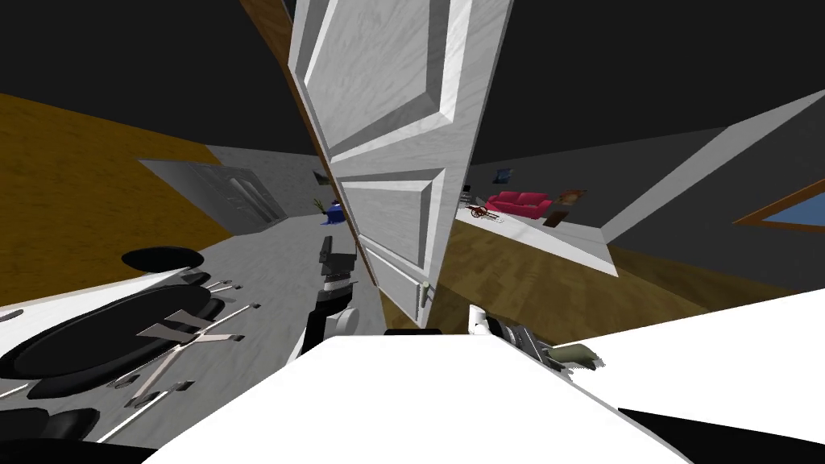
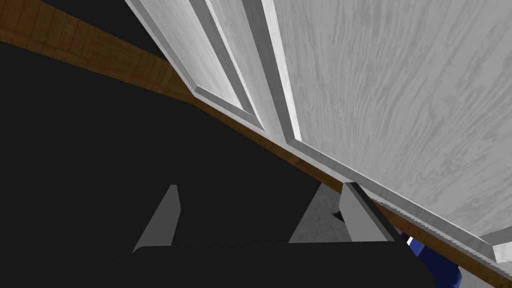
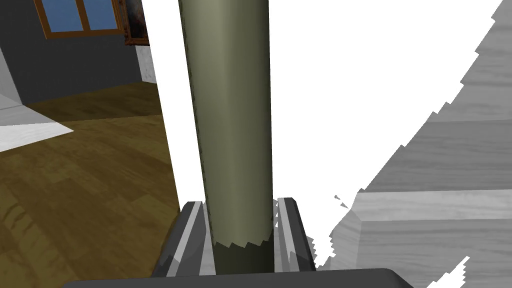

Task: Push the door open

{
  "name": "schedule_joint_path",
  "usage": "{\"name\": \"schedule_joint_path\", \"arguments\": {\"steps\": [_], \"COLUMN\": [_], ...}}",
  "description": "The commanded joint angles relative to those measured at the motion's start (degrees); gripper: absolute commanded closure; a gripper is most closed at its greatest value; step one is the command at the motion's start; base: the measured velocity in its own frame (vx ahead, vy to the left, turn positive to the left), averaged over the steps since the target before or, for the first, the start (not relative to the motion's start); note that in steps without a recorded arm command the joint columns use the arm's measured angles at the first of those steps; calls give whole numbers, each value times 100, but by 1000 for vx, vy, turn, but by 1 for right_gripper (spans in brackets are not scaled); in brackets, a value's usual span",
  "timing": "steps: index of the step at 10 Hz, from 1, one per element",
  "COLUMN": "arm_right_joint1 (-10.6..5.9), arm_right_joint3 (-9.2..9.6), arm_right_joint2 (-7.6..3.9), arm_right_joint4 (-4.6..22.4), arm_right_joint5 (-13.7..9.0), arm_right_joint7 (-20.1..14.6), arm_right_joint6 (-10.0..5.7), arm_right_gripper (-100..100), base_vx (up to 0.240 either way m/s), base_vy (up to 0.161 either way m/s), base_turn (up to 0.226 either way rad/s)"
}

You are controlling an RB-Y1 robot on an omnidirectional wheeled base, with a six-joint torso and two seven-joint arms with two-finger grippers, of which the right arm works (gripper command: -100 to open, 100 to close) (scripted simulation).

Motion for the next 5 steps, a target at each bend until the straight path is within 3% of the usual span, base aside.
{"name": "schedule_joint_path", "arguments": {"steps": [1, 3, 4, 5], "arm_right_joint1": [-2, 6, 6, 6], "arm_right_joint3": [-119, -349, -349, -349], "arm_right_joint2": [-91, -159, -159, -159], "arm_right_joint4": [45, 61, 61, 61], "arm_right_joint5": [-107, -333, -333, -333], "arm_right_joint7": [-27, -22, -22, -22], "arm_right_joint6": [-129, -323, -323, -323], "arm_right_gripper": [100, 100, 100, 100], "base_vx": [-82, -71, -57, -9], "base_vy": [-193, -243, -189, -82], "base_turn": [182, 144, 48, -30]}}
